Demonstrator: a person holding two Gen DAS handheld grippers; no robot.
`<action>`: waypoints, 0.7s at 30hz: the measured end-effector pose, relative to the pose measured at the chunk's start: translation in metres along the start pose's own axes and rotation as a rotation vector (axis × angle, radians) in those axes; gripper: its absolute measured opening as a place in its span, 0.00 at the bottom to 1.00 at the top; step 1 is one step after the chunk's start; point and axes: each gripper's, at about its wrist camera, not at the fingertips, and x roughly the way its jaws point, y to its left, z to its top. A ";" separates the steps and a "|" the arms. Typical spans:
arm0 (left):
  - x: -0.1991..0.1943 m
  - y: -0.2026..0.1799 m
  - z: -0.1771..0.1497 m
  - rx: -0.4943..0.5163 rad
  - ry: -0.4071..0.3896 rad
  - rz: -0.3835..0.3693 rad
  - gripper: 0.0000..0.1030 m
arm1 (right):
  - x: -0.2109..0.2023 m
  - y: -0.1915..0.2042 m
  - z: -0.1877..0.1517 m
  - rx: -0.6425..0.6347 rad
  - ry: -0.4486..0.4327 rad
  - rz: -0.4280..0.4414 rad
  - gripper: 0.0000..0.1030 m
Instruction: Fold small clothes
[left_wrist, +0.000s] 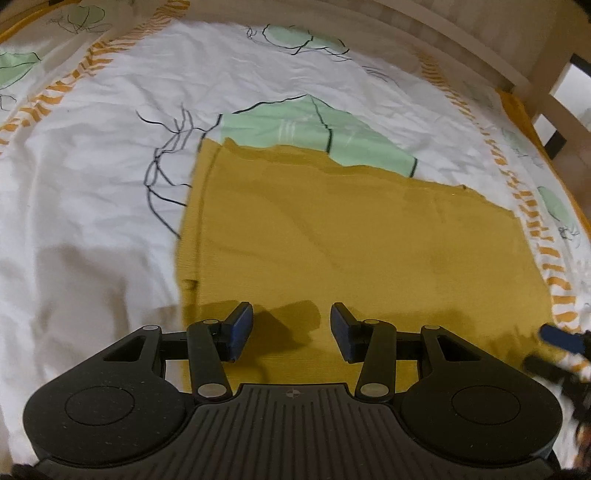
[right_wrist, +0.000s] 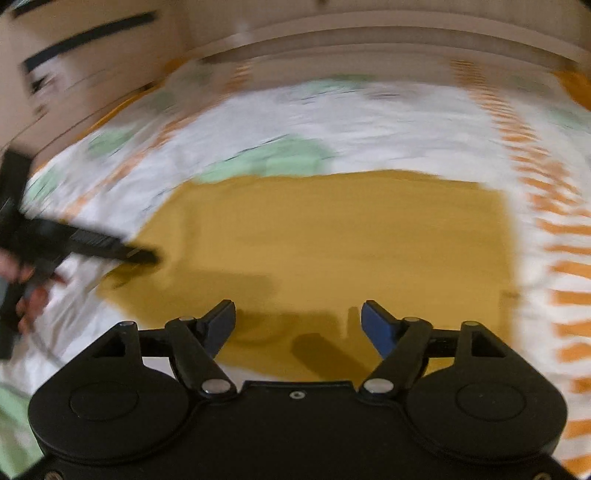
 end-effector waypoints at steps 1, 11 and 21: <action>0.001 -0.004 0.000 0.004 -0.002 0.001 0.44 | -0.005 -0.014 0.003 0.033 -0.010 -0.029 0.76; 0.010 -0.030 -0.001 0.030 0.012 0.072 0.44 | 0.014 -0.127 0.015 0.365 0.088 -0.088 0.85; 0.025 -0.059 0.005 0.069 0.020 0.138 0.44 | 0.027 -0.149 0.002 0.426 0.071 0.053 1.00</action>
